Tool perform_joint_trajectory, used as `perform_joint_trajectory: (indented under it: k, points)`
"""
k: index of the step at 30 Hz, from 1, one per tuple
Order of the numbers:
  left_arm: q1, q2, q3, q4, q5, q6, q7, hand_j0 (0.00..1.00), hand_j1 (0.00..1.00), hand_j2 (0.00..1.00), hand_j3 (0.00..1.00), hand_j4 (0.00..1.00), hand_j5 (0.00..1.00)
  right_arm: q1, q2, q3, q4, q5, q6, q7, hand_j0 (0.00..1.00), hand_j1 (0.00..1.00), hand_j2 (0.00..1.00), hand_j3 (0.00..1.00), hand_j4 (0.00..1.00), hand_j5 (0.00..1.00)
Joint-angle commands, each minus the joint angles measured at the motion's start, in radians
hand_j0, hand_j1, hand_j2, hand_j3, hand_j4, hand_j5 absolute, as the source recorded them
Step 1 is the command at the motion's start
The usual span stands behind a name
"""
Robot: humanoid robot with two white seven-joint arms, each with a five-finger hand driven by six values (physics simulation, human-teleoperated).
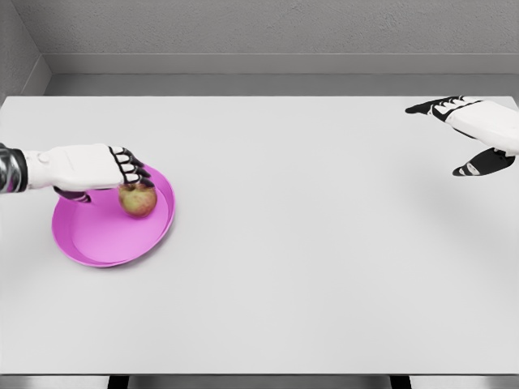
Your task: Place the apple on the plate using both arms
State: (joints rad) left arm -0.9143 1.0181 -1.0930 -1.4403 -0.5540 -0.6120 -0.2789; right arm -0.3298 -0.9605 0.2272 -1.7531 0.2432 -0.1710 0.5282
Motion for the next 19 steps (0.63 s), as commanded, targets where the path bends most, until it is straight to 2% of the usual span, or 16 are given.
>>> perform_joint_trajectory:
  k: [1,5,6,13,19]
  points:
    - [-0.002,0.013,0.031,0.041,0.101,0.001,0.0,1.0,1.0,1.0,1.0,1.0,1.0,0.0,-0.001,0.0,0.0,-0.002,0.001,0.0,1.0,1.0,1.0,1.0,1.0,1.0]
    - [0.0,0.008,0.105,0.132,0.213,0.001,0.0,1.0,1.0,1.0,1.0,1.0,1.0,0.0,-0.001,0.0,0.0,-0.002,-0.001,0.0,1.0,1.0,1.0,1.0,1.0,1.0]
    - [0.0,0.008,0.113,0.135,0.221,0.001,0.0,1.0,1.0,1.0,1.0,1.0,1.0,0.0,-0.001,0.0,0.0,-0.002,-0.001,0.0,1.0,1.0,1.0,1.0,1.0,1.0]
    - [0.002,0.013,0.147,0.156,0.224,0.001,0.003,1.0,1.0,1.0,1.0,1.0,1.0,0.0,-0.001,0.0,0.0,-0.002,-0.001,0.0,1.0,1.0,1.0,1.0,1.0,1.0]
    - [0.009,0.013,0.148,0.158,0.229,0.001,0.001,1.0,1.0,1.0,1.0,1.0,1.0,0.0,-0.001,0.0,0.0,-0.002,-0.001,0.0,1.0,1.0,1.0,1.0,1.0,1.0]
